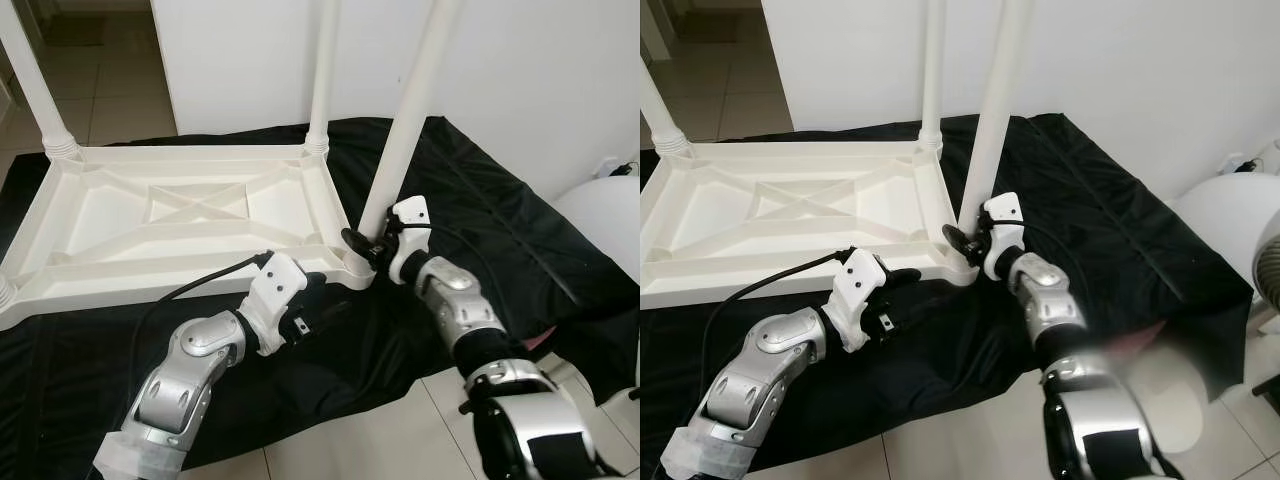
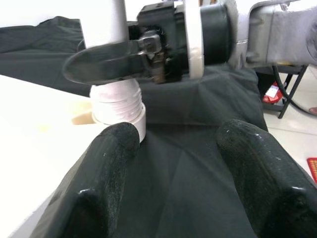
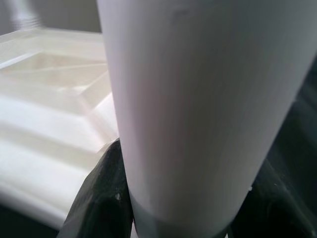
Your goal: Building children table
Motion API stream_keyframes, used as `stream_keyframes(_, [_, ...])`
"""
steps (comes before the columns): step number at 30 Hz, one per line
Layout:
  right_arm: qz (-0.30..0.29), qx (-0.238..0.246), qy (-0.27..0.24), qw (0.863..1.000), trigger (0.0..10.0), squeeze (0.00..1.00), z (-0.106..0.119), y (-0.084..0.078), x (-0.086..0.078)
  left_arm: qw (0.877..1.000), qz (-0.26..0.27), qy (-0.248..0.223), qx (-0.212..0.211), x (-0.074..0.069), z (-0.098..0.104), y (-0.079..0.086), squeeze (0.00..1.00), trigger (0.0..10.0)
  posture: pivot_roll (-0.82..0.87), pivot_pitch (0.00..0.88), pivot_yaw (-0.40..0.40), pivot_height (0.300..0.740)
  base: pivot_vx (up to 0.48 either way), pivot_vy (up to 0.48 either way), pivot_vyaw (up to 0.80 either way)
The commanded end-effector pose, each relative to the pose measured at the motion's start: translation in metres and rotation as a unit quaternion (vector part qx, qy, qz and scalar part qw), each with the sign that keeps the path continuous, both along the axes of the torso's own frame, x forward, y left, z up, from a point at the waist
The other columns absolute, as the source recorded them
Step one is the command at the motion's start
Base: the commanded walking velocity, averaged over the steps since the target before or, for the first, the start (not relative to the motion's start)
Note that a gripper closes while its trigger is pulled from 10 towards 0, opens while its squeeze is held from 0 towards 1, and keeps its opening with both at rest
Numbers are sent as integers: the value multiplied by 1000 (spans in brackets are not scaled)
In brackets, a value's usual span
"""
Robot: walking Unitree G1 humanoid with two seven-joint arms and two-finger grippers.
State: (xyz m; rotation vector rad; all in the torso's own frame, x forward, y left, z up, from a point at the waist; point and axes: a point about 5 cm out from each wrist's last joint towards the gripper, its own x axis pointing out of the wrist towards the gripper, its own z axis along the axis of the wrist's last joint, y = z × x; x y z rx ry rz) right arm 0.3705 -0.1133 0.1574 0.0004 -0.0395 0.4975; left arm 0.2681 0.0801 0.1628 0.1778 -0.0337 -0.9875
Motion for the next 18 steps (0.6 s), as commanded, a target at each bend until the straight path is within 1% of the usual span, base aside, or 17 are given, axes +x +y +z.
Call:
stream_keyframes(1, [-48,13,31,998,10000,0,-10,1,-4,1000,17,1,-3,2,0,-1,0,10000,-5,42,-61,740,0,0,0])
stream_keyframes(5, [-126,28,36,991,10000,0,-13,6,-14,1000,15,3,-3,0,-1,-1,0,10000,-8,46,-62,740,0,0,0])
stream_keyframes(6, [-126,28,36,991,10000,0,-13,6,-14,1000,15,3,-3,0,-1,-1,0,10000,-8,46,-62,740,0,0,0])
stream_keyframes(7, [-144,36,35,988,10000,0,-13,8,-18,1000,16,4,-3,0,-1,0,0,10000,-8,46,-62,740,0,0,0])
stream_keyframes(9, [-144,36,35,988,10000,0,-13,8,-18,1000,16,4,-3,0,-1,0,0,10000,-8,46,-62,740,0,0,0])
stream_keyframes(10, [-159,44,37,986,10000,0,-15,14,-24,1000,16,4,-2,0,-2,0,0,10000,-8,48,-62,740,0,0,0])
stream_keyframes(11, [-177,62,39,981,10000,0,-15,21,-32,1000,17,4,-1,1,-1,0,0,10000,-2,47,-64,740,0,0,0])
stream_keyframes(12, [-177,62,39,981,10000,0,-15,21,-32,1000,17,4,-1,1,-1,0,0,10000,-2,47,-64,740,0,0,0])
stream_keyframes(13, [-192,74,37,978,10000,0,-14,27,-39,1000,17,4,-1,1,-1,1,0,10000,-1,46,-65,740,0,0,0])
stream_keyframes(14, [-192,74,37,978,10000,0,-14,27,-39,1000,17,4,-1,1,-1,1,0,10000,-1,46,-65,740,0,0,0])
stream_keyframes(15, [-194,80,42,977,10000,0,-13,33,-45,1000,18,4,-1,1,-1,1,0,10000,-1,44,-63,740,0,0,0])
stream_keyframes(17, [-194,80,42,977,10000,0,-13,33,-45,1000,18,4,-1,1,-1,1,0,10000,-1,44,-63,740,0,0,0])
stream_keyframes(18, [-190,81,39,978,10000,0,-11,38,-50,1000,18,4,1,1,-1,2,0,10000,-1,42,-62,740,0,0,0])
